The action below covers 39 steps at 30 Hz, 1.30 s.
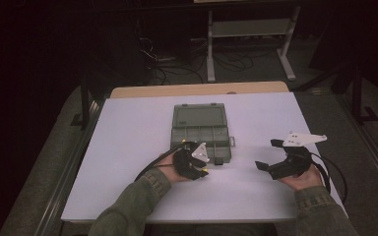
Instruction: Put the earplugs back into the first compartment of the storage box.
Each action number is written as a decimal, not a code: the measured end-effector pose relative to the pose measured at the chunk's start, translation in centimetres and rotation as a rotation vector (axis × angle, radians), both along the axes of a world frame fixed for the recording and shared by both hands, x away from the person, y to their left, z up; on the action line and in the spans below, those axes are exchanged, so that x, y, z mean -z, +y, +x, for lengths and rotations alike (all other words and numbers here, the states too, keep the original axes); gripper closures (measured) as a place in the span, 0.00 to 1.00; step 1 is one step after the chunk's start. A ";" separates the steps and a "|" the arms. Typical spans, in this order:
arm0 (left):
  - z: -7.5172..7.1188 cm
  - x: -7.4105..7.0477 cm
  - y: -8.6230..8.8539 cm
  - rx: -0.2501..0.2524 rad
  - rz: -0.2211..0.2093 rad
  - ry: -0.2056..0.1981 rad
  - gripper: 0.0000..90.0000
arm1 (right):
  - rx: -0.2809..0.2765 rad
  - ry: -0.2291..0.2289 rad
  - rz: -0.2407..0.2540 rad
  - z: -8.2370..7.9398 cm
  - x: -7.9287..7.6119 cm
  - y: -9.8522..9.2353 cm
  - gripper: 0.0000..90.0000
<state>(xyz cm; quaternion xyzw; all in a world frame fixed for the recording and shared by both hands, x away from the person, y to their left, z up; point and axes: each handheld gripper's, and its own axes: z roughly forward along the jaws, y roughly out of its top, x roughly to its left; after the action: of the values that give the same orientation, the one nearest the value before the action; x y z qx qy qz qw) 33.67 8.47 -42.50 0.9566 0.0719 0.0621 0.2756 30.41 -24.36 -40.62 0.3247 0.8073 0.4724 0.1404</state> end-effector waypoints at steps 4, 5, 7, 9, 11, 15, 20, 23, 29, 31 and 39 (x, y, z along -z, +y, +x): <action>0.3 0.3 -0.5 0.005 0.017 0.002 0.78 | -0.001 -0.002 0.000 0.0 0.0 0.0 0.00; 0.3 0.3 -0.5 0.005 0.017 0.002 0.79 | -0.001 -0.002 0.000 0.0 0.0 0.0 0.00; 0.5 0.4 -0.6 0.016 0.016 0.009 0.83 | 0.001 -0.001 0.002 0.0 0.0 0.0 0.00; 0.6 0.4 -0.6 0.014 0.014 0.010 0.88 | 0.001 -0.002 0.003 0.0 -0.1 -0.1 0.00; 0.7 0.4 -0.6 0.012 0.012 0.021 0.90 | 0.002 -0.001 0.003 0.0 -0.1 -0.1 0.00; 0.7 0.3 -0.6 0.013 0.010 0.027 0.91 | 0.002 -0.002 0.004 0.0 -0.1 -0.1 0.00; 0.6 -0.6 -0.4 0.026 -0.002 0.027 0.91 | 0.003 -0.002 0.002 0.0 -0.1 -0.1 0.00; 0.6 -1.5 -0.4 0.035 -0.008 0.025 0.91 | 0.004 -0.001 0.001 0.0 0.0 -0.1 0.00; 0.7 -3.4 -0.2 0.042 -0.022 -0.009 0.91 | 0.006 -0.005 0.005 -0.1 -0.1 -0.2 0.00; 0.8 -3.9 0.0 0.041 -0.029 -0.021 0.91 | 0.008 -0.004 0.007 -0.1 -0.1 -0.2 0.00; 1.7 -6.0 1.2 0.017 -0.059 -0.044 0.91 | 0.010 -0.002 0.009 0.0 -0.1 -0.2 0.00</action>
<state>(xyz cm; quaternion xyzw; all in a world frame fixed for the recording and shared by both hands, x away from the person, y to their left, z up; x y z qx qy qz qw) 35.41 9.65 -36.53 0.9471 0.0593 0.0784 0.3055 30.42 -24.59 -40.53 0.3289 0.8034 0.4755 0.1423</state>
